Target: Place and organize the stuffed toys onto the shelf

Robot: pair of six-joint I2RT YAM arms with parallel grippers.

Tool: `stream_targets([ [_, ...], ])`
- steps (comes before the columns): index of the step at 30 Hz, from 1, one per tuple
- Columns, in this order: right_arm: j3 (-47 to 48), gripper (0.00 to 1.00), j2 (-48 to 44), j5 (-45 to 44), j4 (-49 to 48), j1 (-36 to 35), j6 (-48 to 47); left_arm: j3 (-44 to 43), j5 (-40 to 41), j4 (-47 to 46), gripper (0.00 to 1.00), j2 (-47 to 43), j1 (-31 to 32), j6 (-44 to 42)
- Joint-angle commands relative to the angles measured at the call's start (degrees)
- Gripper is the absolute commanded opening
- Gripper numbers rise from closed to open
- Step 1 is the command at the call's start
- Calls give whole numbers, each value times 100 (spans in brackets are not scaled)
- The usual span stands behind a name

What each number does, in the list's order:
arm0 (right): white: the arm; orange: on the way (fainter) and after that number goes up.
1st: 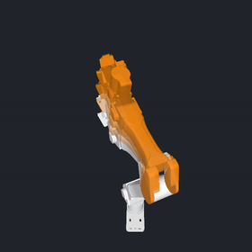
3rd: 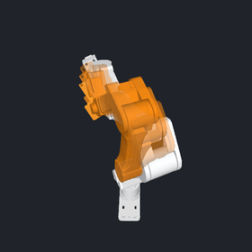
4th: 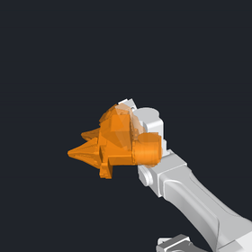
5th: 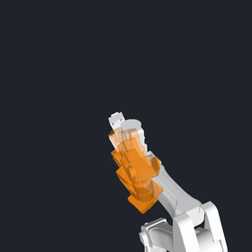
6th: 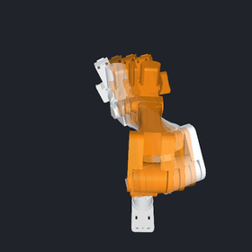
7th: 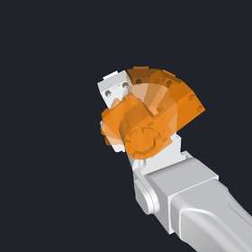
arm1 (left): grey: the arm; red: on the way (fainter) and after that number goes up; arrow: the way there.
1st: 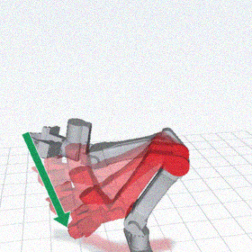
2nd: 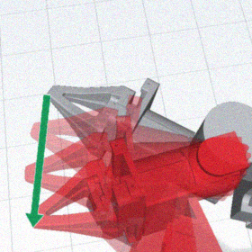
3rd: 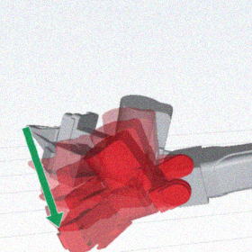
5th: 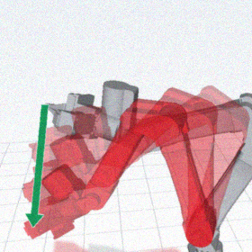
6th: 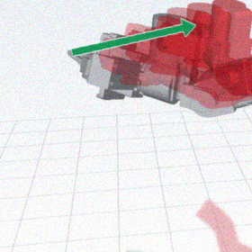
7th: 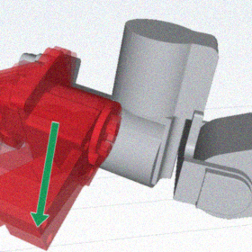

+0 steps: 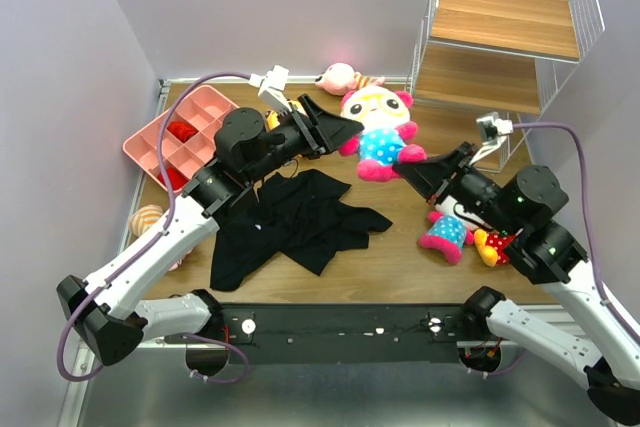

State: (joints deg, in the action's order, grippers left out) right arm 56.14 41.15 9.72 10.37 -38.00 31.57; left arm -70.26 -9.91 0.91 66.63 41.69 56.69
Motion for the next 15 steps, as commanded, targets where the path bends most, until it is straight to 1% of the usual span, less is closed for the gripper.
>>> stream_targets([
  [1,564,1,-291,-1374,498,-32,-116,-207,305,374,89,-335,6,-456],
  [2,704,1,-317,-1724,597,-32,-247,-251,384,610,91,-387,-12,-535],
  [4,1047,1,-379,-1998,790,-32,-432,-330,639,831,96,-484,-30,-781],
  [5,1187,1,-353,-2287,861,-32,-641,-331,727,1024,98,-589,-38,-860],
  [6,1519,1,-318,-2429,948,-32,-757,-322,910,1086,98,-659,-64,-1044],
  [9,2066,1,-37,-3071,1256,-32,-1336,-287,1254,1403,99,-888,-73,-1448],
  [10,2416,1,164,-3203,1370,-32,-1486,-260,1446,1482,99,-950,-74,-1807],
  [11,2654,1,261,-3526,1449,-32,-1766,-252,1544,1648,99,-1002,-65,-1975],
  [12,2839,1,375,-3642,1502,-32,-1908,-182,1649,1745,99,-1133,-65,-2151],
  [13,3137,1,464,-3730,1494,-41,-2074,-129,1938,1842,99,-1204,-65,-2388],
  [15,3376,1,719,-3889,1372,-24,-2636,81,2185,2018,99,-1423,-73,-2635],
])
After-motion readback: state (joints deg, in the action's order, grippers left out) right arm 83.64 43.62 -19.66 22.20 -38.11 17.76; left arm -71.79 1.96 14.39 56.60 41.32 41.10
